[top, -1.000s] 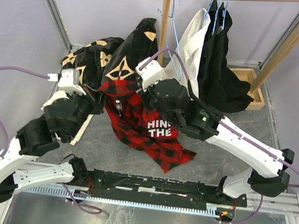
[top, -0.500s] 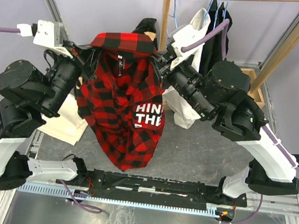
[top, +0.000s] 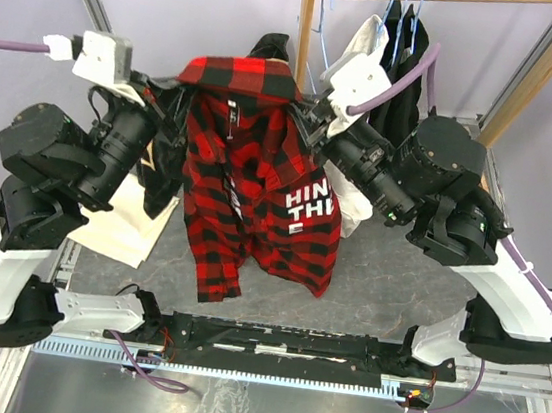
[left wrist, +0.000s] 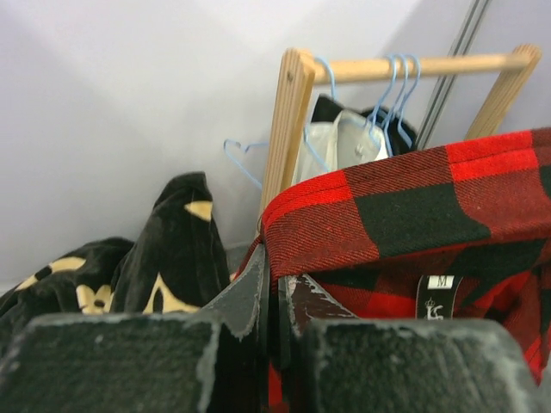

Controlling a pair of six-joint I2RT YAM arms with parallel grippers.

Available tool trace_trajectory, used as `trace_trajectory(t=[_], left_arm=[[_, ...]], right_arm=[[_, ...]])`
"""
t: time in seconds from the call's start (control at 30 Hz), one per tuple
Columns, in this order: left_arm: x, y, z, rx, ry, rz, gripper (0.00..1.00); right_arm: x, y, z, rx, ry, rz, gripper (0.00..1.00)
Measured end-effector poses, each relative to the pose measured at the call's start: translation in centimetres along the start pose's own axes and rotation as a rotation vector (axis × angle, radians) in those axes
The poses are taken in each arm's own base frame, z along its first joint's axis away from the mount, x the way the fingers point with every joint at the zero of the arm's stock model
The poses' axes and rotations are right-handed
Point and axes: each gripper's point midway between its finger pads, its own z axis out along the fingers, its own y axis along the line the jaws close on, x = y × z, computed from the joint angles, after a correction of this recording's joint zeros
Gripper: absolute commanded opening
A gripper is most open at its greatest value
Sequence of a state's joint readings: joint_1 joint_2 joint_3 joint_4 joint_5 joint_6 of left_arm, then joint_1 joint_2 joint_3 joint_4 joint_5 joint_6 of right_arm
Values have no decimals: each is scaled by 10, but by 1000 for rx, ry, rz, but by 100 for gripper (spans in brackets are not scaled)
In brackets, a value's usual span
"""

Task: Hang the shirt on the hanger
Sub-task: Adjust the shirt at the center of the board.

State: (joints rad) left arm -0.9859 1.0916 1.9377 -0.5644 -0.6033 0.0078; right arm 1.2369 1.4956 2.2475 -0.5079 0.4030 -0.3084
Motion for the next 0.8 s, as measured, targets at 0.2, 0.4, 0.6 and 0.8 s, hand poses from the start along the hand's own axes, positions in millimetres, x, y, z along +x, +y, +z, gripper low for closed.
trace_trajectory(t=[0.2, 0.4, 0.6, 0.8], left_arm=[[59, 7, -15, 2, 108, 21, 3], [121, 16, -37, -8, 214, -28, 3], [196, 19, -57, -20, 346, -74, 3], [220, 20, -59, -45, 420, -62, 3]], right_arm=[[47, 14, -15, -48, 110, -23, 0], [113, 35, -33, -92, 255, -3, 0], [177, 50, -54, -98, 392, 20, 0], [191, 44, -58, -50, 430, 15, 0]])
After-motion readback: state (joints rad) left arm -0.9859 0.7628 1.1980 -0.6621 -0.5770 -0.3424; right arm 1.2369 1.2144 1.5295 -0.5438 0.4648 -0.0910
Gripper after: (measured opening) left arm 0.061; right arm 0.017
